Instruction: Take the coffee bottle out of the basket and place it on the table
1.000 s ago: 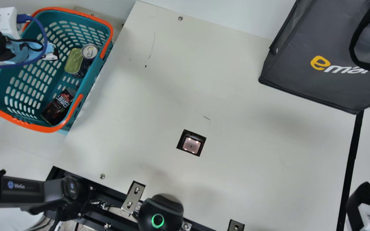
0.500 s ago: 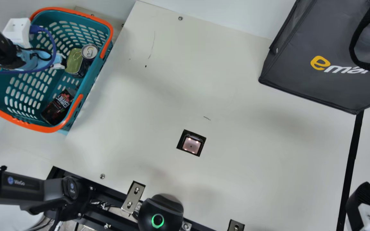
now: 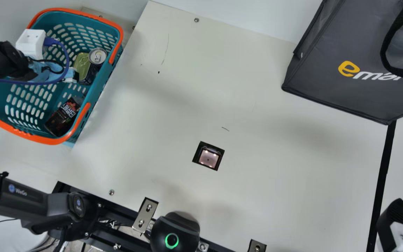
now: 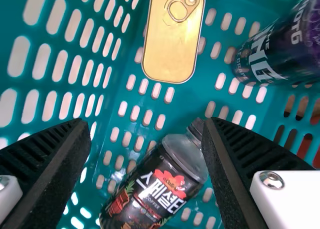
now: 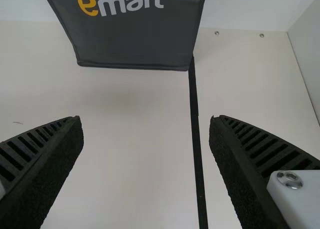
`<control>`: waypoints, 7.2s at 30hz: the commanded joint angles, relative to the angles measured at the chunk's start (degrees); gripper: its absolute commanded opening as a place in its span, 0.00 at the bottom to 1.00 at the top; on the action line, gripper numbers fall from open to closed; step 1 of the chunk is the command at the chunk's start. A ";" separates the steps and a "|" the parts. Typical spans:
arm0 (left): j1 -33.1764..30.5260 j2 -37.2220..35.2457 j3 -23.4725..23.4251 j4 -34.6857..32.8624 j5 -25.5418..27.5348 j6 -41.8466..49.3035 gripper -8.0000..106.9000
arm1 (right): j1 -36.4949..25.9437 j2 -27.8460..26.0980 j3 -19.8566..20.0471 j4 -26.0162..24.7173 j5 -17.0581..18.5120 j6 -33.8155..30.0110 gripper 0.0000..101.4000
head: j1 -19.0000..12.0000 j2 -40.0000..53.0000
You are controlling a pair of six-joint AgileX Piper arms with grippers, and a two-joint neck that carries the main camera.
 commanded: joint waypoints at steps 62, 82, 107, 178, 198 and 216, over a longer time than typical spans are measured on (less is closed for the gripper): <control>4.38 1.77 3.06 -18.67 2.02 49.03 0.85 | 0.00 0.00 0.00 0.00 0.00 0.00 0.90 | -1.48 0.14; 3.29 2.27 6.30 -20.37 -0.40 54.80 0.85 | 0.00 0.00 0.00 0.00 0.00 0.00 0.90 | -1.48 0.14; 1.77 7.49 7.22 -25.45 -5.31 59.13 0.85 | 0.00 0.00 0.00 0.00 0.00 0.00 0.90 | -1.48 0.14; 2.35 1.47 4.49 -23.46 -0.99 43.84 0.16 | 0.00 0.00 0.00 0.00 0.00 0.00 0.90 | -1.48 0.14; 6.74 -8.64 2.03 -20.05 9.04 35.81 0.16 | 0.00 0.00 0.00 0.00 0.00 0.00 0.90 | -1.48 0.14; 6.96 -15.56 -3.76 -19.40 17.56 27.87 0.16 | 0.00 0.00 0.00 0.00 0.00 0.00 0.90 | -1.48 0.14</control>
